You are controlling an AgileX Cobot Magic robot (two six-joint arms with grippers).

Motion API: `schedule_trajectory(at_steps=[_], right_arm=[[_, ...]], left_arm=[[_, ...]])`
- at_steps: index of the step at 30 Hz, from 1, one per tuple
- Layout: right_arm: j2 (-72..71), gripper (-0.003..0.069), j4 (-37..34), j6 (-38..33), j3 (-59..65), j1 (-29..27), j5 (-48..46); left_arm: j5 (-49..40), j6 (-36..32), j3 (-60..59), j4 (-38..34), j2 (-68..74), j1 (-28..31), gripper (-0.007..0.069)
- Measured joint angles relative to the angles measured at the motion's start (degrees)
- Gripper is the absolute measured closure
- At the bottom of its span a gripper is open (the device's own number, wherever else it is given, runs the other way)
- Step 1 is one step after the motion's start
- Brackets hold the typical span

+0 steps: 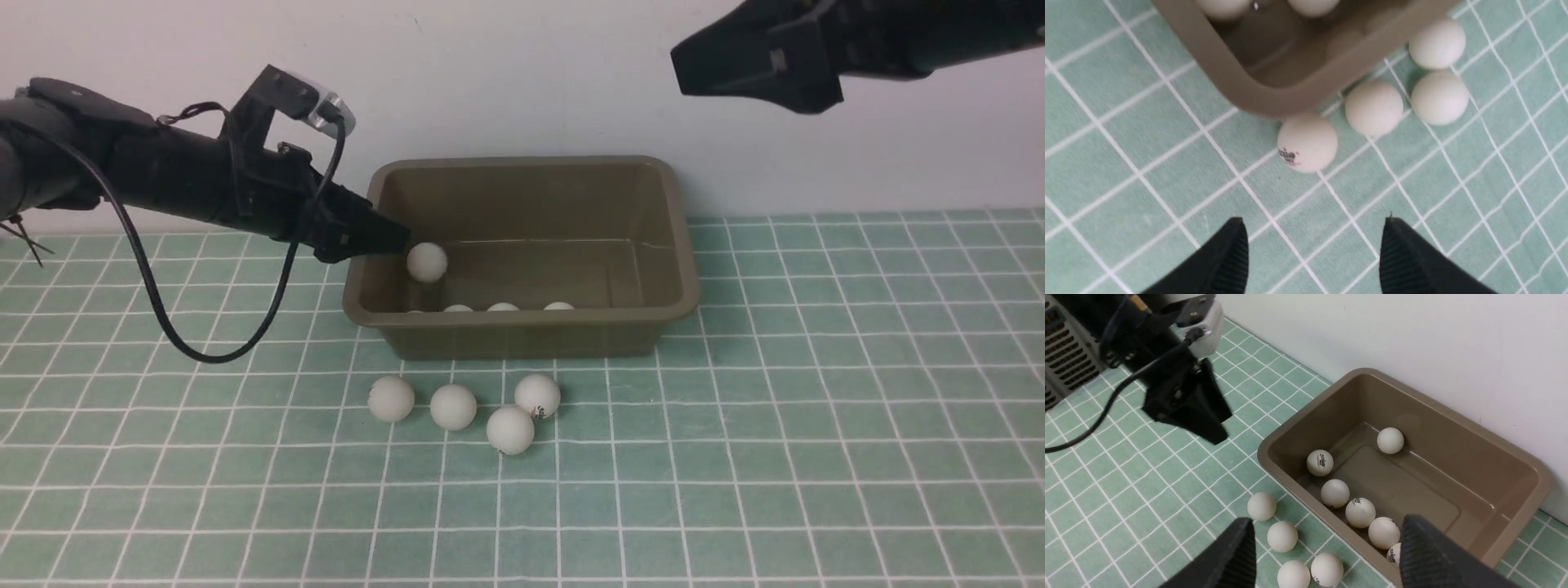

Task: Put the table tennis balls in the box on the green coffee tablecloth.
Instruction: 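Drop the ball into the bin, then reach for and grasp a ping pong ball on the table beside the basket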

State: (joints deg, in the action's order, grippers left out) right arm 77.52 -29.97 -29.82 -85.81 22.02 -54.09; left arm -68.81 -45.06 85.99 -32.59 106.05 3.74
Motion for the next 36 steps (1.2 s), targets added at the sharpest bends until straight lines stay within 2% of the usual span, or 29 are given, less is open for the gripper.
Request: schedule_trajectory(at_steps=[8, 14, 17, 23, 30, 36], right_arm=[[0.0, 0.0228, 0.2, 0.0, 0.0, 0.0, 0.0], [0.0, 0.0228, 0.2, 0.0, 0.0, 0.0, -0.1], [0.0, 0.0228, 0.2, 0.0, 0.0, 0.0, -0.1], [0.0, 0.0228, 0.2, 0.0, 0.0, 0.0, -0.1], [0.0, 0.0228, 0.2, 0.0, 0.0, 0.0, 0.4], [0.0, 0.0228, 0.2, 0.0, 0.0, 0.0, 0.7]], left_arm=[[-0.1, 4.1, -1.4, 0.9, -1.2, -1.6, 0.023], [-0.1, 4.0, -10.0, 0.9, -7.0, -1.6, 0.023], [1.8, 1.5, -16.2, -1.0, -10.8, -1.6, 0.023], [11.4, -7.1, -23.7, -9.4, -12.9, -1.6, 0.023], [24.6, -26.9, -30.5, -29.1, -10.5, -1.6, 0.023], [29.2, -35.8, -30.5, -35.8, -7.5, -1.6, 0.023]])
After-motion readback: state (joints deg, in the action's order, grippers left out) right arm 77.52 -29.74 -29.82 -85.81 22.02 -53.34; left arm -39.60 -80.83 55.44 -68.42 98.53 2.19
